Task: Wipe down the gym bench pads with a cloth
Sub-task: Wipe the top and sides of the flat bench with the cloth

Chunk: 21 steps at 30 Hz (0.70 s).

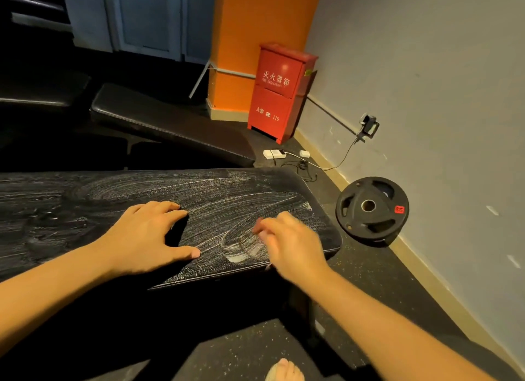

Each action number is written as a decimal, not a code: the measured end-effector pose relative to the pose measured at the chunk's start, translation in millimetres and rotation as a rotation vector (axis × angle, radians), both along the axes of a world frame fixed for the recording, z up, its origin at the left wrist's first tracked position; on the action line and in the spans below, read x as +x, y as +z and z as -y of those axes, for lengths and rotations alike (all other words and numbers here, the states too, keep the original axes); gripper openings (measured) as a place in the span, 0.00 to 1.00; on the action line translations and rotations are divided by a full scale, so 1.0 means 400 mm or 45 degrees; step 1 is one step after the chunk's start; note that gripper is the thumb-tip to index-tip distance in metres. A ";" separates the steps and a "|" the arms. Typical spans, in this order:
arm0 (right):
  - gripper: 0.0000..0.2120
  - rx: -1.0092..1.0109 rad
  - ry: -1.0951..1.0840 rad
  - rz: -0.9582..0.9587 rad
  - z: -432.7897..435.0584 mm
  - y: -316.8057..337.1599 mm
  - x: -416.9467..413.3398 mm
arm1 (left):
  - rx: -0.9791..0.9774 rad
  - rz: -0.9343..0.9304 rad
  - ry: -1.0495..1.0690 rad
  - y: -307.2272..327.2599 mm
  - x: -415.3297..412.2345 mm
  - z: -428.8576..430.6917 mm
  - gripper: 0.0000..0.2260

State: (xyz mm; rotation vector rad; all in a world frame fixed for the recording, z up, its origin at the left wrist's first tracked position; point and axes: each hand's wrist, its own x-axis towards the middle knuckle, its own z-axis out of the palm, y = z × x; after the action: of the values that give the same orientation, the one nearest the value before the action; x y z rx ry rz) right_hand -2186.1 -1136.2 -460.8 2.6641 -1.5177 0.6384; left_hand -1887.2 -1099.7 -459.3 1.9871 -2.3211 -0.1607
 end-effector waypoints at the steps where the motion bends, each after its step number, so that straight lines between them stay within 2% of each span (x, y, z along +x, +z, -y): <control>1: 0.10 0.000 -0.152 -0.003 0.060 0.000 -0.038 | 0.011 -0.013 0.005 0.001 0.001 -0.002 0.55; 4: 0.11 0.021 -0.673 -0.003 0.234 0.005 -0.137 | 0.022 -0.059 0.002 0.001 0.003 -0.004 0.56; 6: 0.10 0.029 -0.793 0.040 0.275 0.012 -0.101 | 0.046 -0.066 0.009 0.004 -0.005 -0.001 0.57; 8: 0.12 0.033 -0.622 0.030 0.252 0.006 0.008 | 0.069 -0.060 0.020 0.010 -0.008 0.004 0.57; 12: 0.10 0.128 0.181 0.017 0.082 -0.009 0.164 | 0.061 -0.040 -0.009 0.014 0.002 0.015 0.56; 13: 0.10 0.127 0.276 0.005 0.091 -0.007 0.144 | 0.059 -0.051 -0.010 0.015 0.008 0.015 0.56; 14: 0.10 0.105 0.252 -0.010 0.133 -0.008 0.105 | 0.065 -0.058 -0.008 0.016 0.013 0.014 0.56; 18: 0.10 0.066 -0.486 -0.048 0.389 -0.005 -0.085 | 0.110 0.045 0.094 0.013 0.012 0.001 0.62; 19: 0.10 0.062 -0.598 -0.060 0.430 -0.008 -0.089 | 0.146 0.082 0.116 0.013 0.008 0.002 0.63; 21: 0.11 0.008 -0.653 -0.074 0.458 -0.009 -0.008 | 0.208 0.111 0.136 0.013 0.002 0.005 0.65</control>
State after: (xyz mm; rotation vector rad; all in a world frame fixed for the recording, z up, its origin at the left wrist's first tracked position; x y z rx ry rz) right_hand -2189.4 -1319.3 -464.6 2.1250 -2.0631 0.5117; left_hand -1886.2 -1101.7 -454.0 2.2324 -2.3135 -0.2698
